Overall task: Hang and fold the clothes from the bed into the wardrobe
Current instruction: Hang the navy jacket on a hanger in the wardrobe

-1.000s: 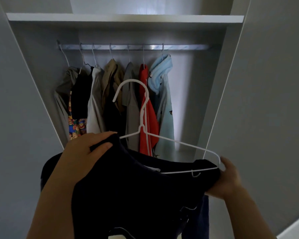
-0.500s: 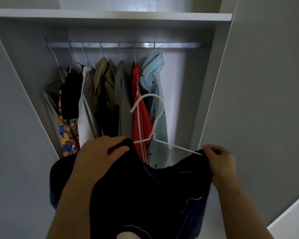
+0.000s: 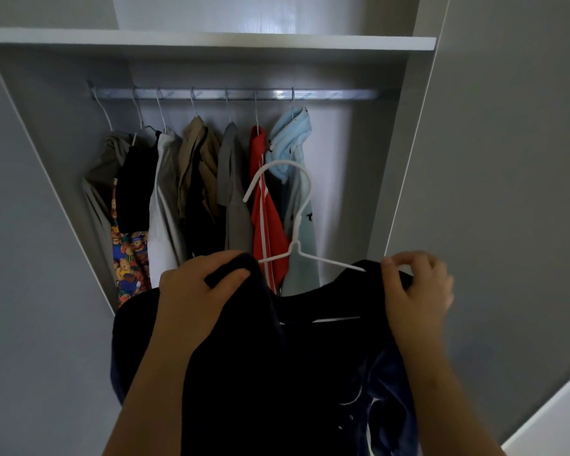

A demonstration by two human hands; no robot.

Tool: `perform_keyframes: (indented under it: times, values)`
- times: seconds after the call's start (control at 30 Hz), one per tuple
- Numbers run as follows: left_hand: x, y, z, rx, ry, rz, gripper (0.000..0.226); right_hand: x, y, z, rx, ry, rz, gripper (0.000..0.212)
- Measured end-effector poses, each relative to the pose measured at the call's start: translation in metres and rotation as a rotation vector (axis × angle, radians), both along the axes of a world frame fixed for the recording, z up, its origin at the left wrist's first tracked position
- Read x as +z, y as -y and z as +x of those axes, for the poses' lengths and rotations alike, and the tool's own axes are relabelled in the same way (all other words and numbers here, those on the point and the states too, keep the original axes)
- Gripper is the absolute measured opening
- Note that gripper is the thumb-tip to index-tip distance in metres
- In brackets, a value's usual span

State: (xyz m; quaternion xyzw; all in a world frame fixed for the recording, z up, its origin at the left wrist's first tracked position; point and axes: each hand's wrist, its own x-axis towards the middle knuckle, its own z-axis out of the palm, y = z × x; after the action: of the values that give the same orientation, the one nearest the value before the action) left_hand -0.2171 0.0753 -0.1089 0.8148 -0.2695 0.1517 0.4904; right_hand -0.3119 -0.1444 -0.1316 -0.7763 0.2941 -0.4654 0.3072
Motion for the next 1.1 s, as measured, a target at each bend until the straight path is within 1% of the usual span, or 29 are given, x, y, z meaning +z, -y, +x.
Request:
perform_keyframes:
  times: [0.03,0.07,0.13,0.2,0.3,0.37,0.47,0.5,0.53,0.63,0.67,0.7,0.73,0.77,0.8,0.9,1.0,1.07,1.1]
  values:
    - [0.001,0.000,-0.001,-0.029,-0.007,-0.016,0.034,0.002,0.002,-0.001,0.028,-0.018,-0.026,0.016]
    - [0.001,-0.001,-0.001,-0.047,-0.007,-0.023,0.038,0.003,0.003,0.000,0.091,-0.057,-0.033,0.022]
    - [0.000,0.000,0.000,-0.070,0.002,-0.008,0.043,0.002,0.001,0.001,0.170,-0.141,-0.030,0.044]
    - [-0.001,0.001,0.002,-0.115,0.018,0.041,0.044,0.001,-0.003,0.000,0.119,-0.174,0.000,0.054]
    - [-0.005,-0.005,0.009,-0.170,0.084,0.140,0.040,-0.002,-0.002,-0.002,0.042,-0.149,0.115,0.056]
    - [-0.007,-0.018,0.017,-0.121,0.085,0.163,0.041,-0.001,0.004,-0.005,0.003,-0.116,0.183,0.055]
    - [-0.010,-0.037,0.029,0.034,0.090,0.243,0.039,0.000,0.011,-0.009,-0.033,-0.070,0.279,0.054]
    - [-0.011,-0.039,0.031,0.044,0.068,0.278,0.037,-0.001,0.011,-0.009,-0.033,-0.064,0.297,0.054]
    - [-0.010,-0.039,0.031,0.005,0.028,0.314,0.036,-0.001,0.010,-0.009,-0.032,-0.064,0.305,0.054]
    - [-0.009,-0.021,0.024,-0.233,-0.073,0.429,0.027,-0.001,0.007,-0.006,-0.014,-0.080,0.274,0.054]
    - [-0.011,-0.012,0.020,-0.258,-0.085,0.461,0.019,-0.001,0.006,-0.006,-0.006,-0.083,0.259,0.054]
    - [-0.015,-0.005,0.018,-0.234,-0.071,0.473,0.008,-0.001,0.005,-0.006,0.004,-0.083,0.239,0.055]
    - [-0.019,0.001,0.016,-0.170,-0.025,0.460,0.007,0.000,0.004,-0.006,0.014,-0.081,0.213,0.056]
    - [-0.022,0.005,0.014,-0.100,0.036,0.419,0.013,0.002,0.003,-0.007,0.023,-0.076,0.181,0.056]
    - [-0.022,0.007,0.013,-0.050,0.095,0.359,0.015,0.004,0.004,-0.008,0.029,-0.071,0.147,0.057]
    - [-0.018,0.007,0.015,0.044,0.213,0.241,0.009,0.005,0.016,-0.014,0.003,-0.105,0.097,0.056]
    - [-0.015,0.010,0.016,0.083,0.225,0.234,0.008,0.001,0.026,-0.020,-0.088,-0.171,0.051,0.050]
    - [-0.017,0.017,0.015,0.057,0.217,0.236,0.006,-0.001,0.022,-0.020,-0.050,-0.193,-0.028,0.040]
    - [-0.019,0.020,0.013,0.038,0.210,0.229,0.006,0.000,0.017,-0.019,0.014,-0.207,-0.091,0.038]
